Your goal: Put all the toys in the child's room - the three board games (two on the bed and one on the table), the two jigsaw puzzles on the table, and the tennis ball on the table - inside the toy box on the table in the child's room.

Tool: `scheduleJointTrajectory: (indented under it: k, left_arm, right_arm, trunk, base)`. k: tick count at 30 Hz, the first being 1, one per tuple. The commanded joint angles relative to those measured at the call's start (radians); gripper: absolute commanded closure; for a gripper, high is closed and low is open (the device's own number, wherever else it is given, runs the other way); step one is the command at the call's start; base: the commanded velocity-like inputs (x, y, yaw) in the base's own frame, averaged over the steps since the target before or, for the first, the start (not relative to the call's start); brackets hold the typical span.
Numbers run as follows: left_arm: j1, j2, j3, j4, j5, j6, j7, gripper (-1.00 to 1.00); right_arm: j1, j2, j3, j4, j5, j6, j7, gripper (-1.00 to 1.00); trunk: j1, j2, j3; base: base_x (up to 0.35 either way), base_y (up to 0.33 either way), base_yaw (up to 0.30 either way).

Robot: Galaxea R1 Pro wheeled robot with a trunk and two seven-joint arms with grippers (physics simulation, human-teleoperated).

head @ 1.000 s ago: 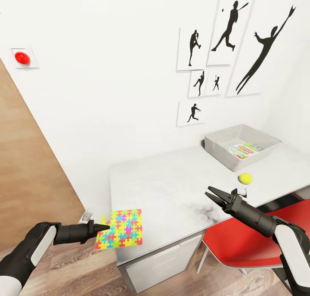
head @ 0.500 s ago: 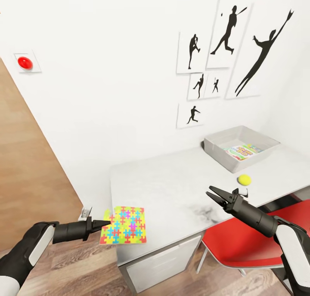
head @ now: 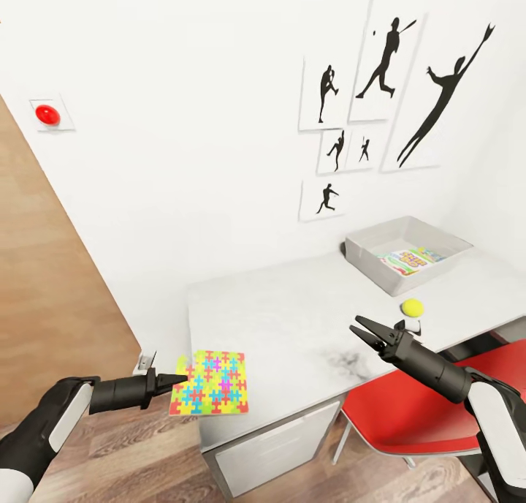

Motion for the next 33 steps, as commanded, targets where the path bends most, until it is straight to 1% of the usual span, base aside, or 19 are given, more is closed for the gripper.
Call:
scheduleJointTrajectory:
  k: [1,16,22,25,26,28,33]
  left_arm:
    - [-0.001,0.0,0.0,0.0,-0.004,0.002,-0.004,1.0]
    - [-0.001,0.003,0.0,0.0,0.001,0.002,-0.007,1.0]
    - [-0.001,0.008,0.0,0.0,0.003,0.002,-0.008,1.0]
    - [-0.001,0.009,0.0,-0.001,0.004,0.002,-0.019,1.0]
    - [-0.001,0.009,0.0,-0.001,0.004,0.002,-0.026,1.0]
    - [-0.001,0.012,-0.002,-0.002,0.003,0.002,-0.06,1.0]
    - [-0.001,0.04,-0.003,-0.009,0.003,0.002,-0.16,1.0]
  right_arm:
    - [-0.001,0.0,-0.001,0.0,0.003,0.004,0.004,-1.0]
    - [-0.001,0.0,-0.001,0.004,0.001,0.004,0.01,-1.0]
    - [-0.001,0.0,-0.003,0.005,0.002,0.004,0.008,-1.0]
    - [-0.001,0.0,-0.003,0.005,0.002,0.004,0.009,-1.0]
    - [-0.001,0.0,-0.003,0.005,0.002,0.004,0.01,-1.0]
    - [-0.001,0.0,-0.003,0.005,0.002,0.004,0.006,-1.0]
    - [-0.001,-0.001,-0.005,0.004,0.005,0.001,-0.002,-1.0]
  trunk:
    - [-0.004,0.006,0.002]
    - [-0.061,0.111,0.049]
    - [-0.084,0.153,0.068]
    - [-0.096,0.174,0.077]
    - [-0.1,0.181,0.08]
    - [-0.107,0.195,0.087]
    - [-0.126,0.23,0.102]
  base:
    - [0.0,0.0,0.0]
    - [0.0,0.0,0.0]
    - [-0.061,0.016,0.0]
    - [-0.008,0.003,0.0]
    - [-0.003,0.001,0.0]
    - [-0.001,0.0,0.0]
    - [-0.079,0.0,0.0]
